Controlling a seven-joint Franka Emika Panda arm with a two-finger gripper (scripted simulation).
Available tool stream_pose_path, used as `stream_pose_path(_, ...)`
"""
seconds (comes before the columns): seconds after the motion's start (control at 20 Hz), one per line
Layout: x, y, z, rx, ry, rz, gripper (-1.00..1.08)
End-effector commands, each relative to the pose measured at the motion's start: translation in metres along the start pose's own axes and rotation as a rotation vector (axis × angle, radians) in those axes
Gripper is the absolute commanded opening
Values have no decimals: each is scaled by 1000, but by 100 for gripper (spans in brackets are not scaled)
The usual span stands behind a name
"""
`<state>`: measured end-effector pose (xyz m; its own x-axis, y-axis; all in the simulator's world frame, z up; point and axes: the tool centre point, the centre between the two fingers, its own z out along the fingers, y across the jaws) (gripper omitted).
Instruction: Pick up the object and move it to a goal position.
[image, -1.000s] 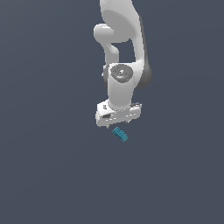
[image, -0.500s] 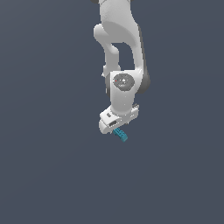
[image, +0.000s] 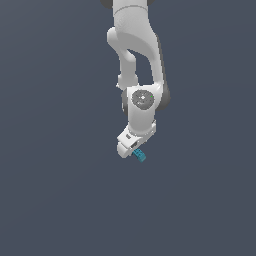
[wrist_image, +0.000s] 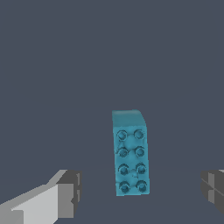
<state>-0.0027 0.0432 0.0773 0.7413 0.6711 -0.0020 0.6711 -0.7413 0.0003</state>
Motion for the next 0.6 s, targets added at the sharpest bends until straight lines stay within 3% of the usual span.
stream_pose_path(0.0,1,-1,3,0,1,-29,100)
stream_pose_path(0.55,1,-2,14,0,2,-44,100)
